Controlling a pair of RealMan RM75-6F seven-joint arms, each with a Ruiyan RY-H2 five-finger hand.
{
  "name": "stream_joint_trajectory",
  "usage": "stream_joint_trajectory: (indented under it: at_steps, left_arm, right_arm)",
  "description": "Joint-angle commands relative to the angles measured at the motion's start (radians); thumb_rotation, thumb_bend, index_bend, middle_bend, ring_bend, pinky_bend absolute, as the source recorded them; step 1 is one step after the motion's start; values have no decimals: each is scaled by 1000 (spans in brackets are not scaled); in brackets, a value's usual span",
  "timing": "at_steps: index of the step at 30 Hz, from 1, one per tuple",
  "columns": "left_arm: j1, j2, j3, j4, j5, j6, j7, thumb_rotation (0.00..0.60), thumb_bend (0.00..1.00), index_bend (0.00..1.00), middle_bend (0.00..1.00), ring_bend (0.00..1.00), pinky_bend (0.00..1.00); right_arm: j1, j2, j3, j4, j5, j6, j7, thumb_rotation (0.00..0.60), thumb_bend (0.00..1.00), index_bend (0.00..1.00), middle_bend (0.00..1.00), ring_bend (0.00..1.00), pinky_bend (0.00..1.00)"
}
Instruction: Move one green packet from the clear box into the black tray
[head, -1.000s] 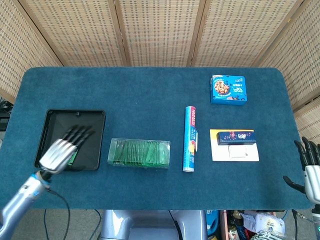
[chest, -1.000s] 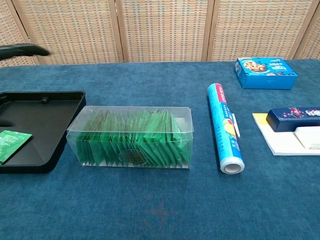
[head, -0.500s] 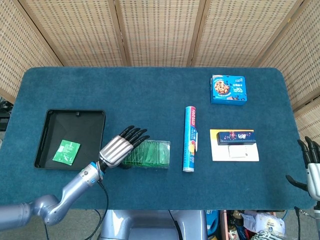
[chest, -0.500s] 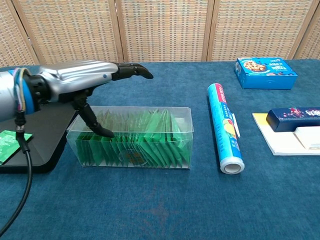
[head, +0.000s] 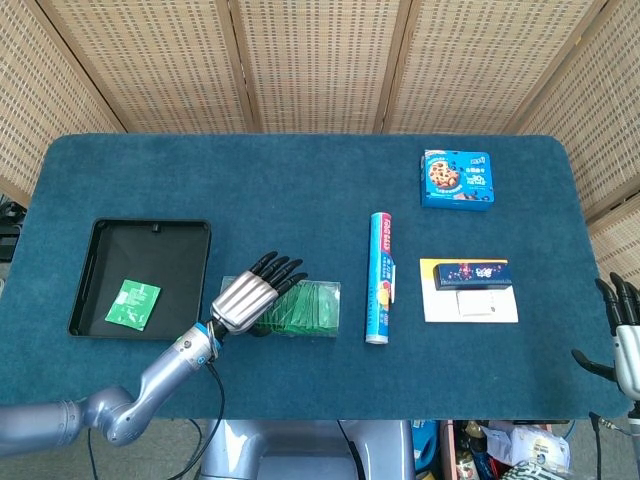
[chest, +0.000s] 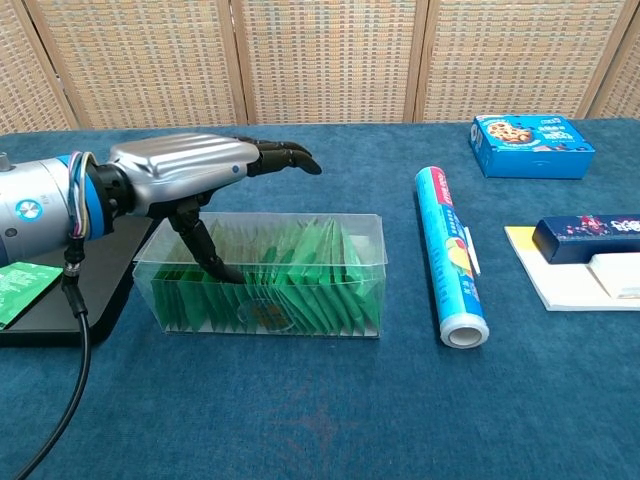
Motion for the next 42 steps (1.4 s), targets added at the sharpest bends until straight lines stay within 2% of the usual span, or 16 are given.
stream_joint_trajectory:
  at_steps: [1, 6, 9, 20, 33, 42]
  left_arm:
    - [-2, -1, 3, -1, -4, 3, 0, 600, 70, 87, 0, 0, 0]
    - [-4, 4, 9, -4, -6, 5, -4, 600, 278, 92, 0, 0, 0]
    - [-5, 9, 9, -8, -9, 10, -11, 600, 320, 95, 0, 0, 0]
    - [-16, 26, 5, -10, -45, 7, -21, 600, 346, 116, 0, 0, 0]
    - [-25, 88, -54, -46, -104, 0, -123, 600, 356, 174, 0, 0, 0]
    - [-105, 129, -96, -41, -361, -98, -74, 600, 357, 201, 0, 0, 0]
  right_arm:
    - [0, 2, 0, 1, 2, -3, 7, 600, 0, 0, 0, 0, 0]
    - [1, 4, -1, 1, 1, -7, 14, 600, 0, 0, 0, 0, 0]
    - [1, 4, -2, 0, 1, -7, 16, 600, 0, 0, 0, 0, 0]
    - [3, 5, -3, -4, 3, -13, 14, 600, 0, 0, 0, 0, 0]
    - [3, 7, -3, -5, 3, -15, 22, 600, 0, 0, 0, 0, 0]
    - [3, 5, -3, -6, 2, -11, 22, 600, 0, 0, 0, 0, 0]
